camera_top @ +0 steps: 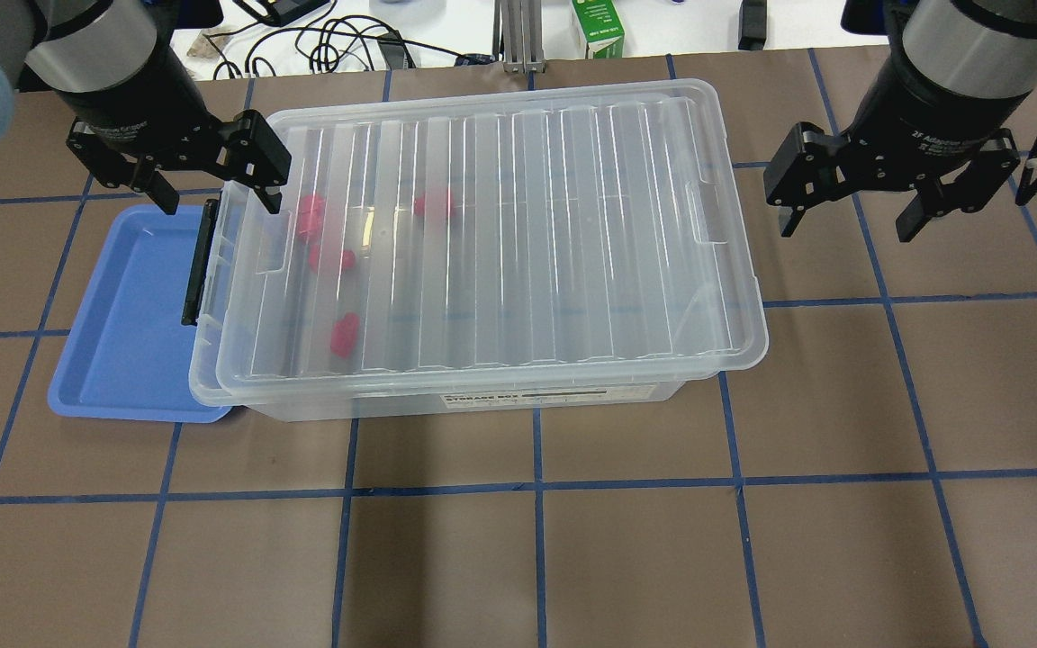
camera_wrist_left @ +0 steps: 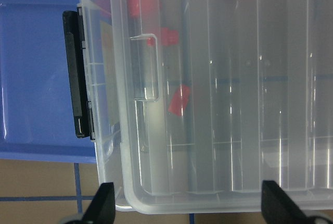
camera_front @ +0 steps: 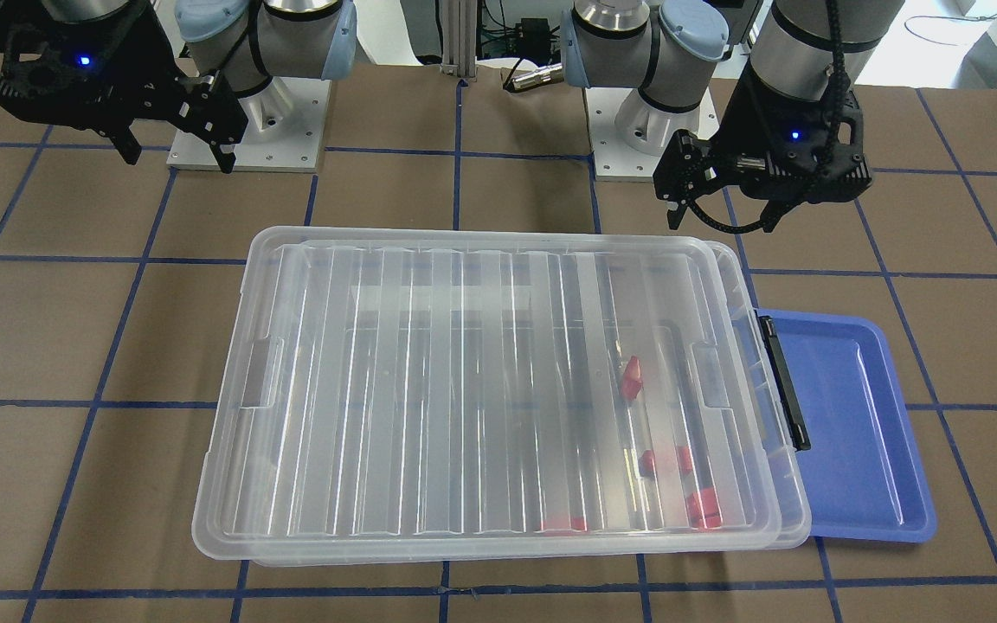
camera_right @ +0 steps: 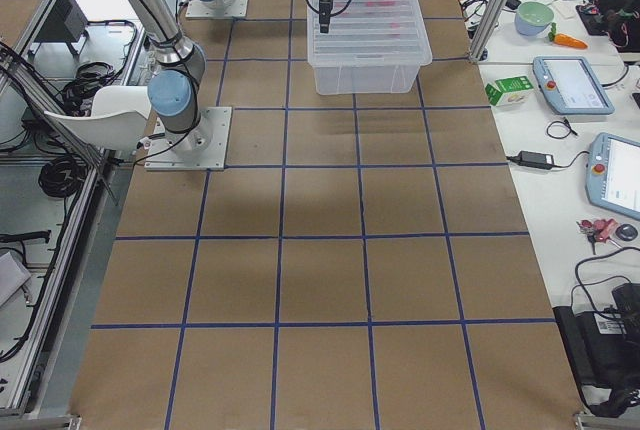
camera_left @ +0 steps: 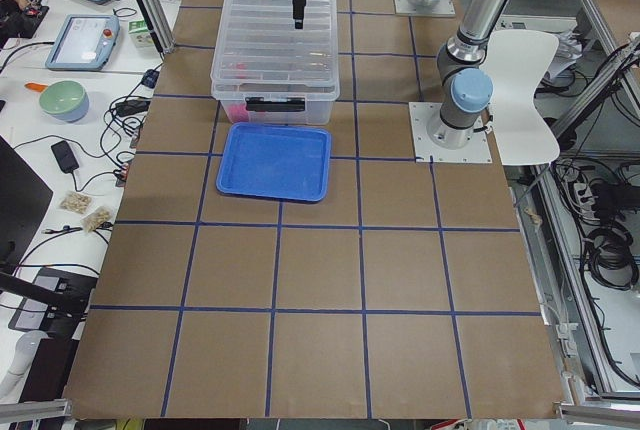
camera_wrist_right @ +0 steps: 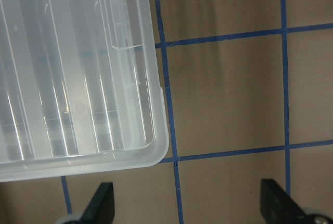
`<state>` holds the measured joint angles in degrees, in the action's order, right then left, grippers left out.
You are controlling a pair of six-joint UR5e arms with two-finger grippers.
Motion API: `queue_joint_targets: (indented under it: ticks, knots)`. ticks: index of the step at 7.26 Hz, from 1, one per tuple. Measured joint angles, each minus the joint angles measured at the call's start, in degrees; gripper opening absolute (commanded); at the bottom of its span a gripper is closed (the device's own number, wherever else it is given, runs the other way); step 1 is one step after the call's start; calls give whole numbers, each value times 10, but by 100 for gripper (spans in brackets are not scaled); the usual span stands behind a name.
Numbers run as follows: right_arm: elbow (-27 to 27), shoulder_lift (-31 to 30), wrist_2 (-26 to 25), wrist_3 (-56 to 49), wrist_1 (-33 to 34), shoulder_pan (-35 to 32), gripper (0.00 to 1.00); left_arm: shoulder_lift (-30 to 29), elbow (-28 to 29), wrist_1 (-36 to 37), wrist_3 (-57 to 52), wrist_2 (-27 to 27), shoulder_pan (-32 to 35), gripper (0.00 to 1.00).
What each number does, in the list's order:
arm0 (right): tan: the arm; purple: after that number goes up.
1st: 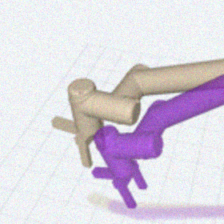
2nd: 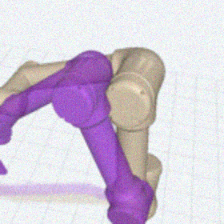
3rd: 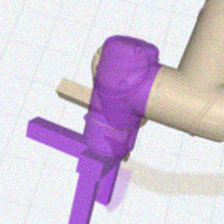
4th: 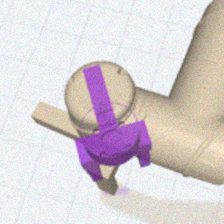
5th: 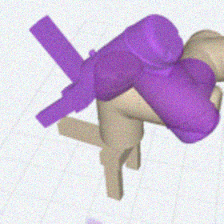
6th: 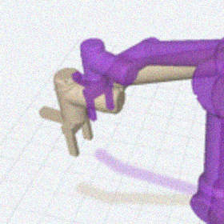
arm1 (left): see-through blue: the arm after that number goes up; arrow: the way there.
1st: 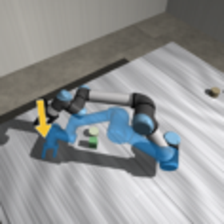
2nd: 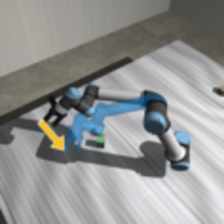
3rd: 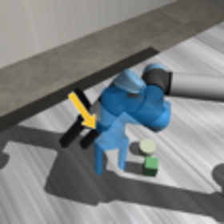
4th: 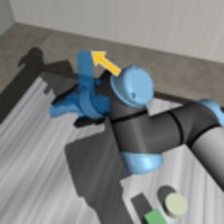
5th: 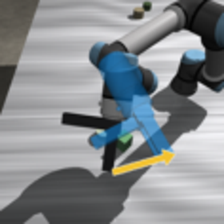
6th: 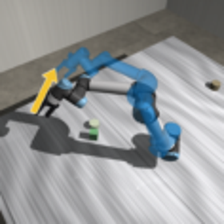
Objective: Place red block in blue tray from box
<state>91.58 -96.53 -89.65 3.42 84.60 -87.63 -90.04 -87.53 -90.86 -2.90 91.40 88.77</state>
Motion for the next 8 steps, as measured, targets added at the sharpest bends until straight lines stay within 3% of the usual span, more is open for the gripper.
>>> queue_joint_targets:
  ticks: [8]
  knots:
    - [2,6,3,-6,-6,4,100,0,-3,0,0,0,1,100]
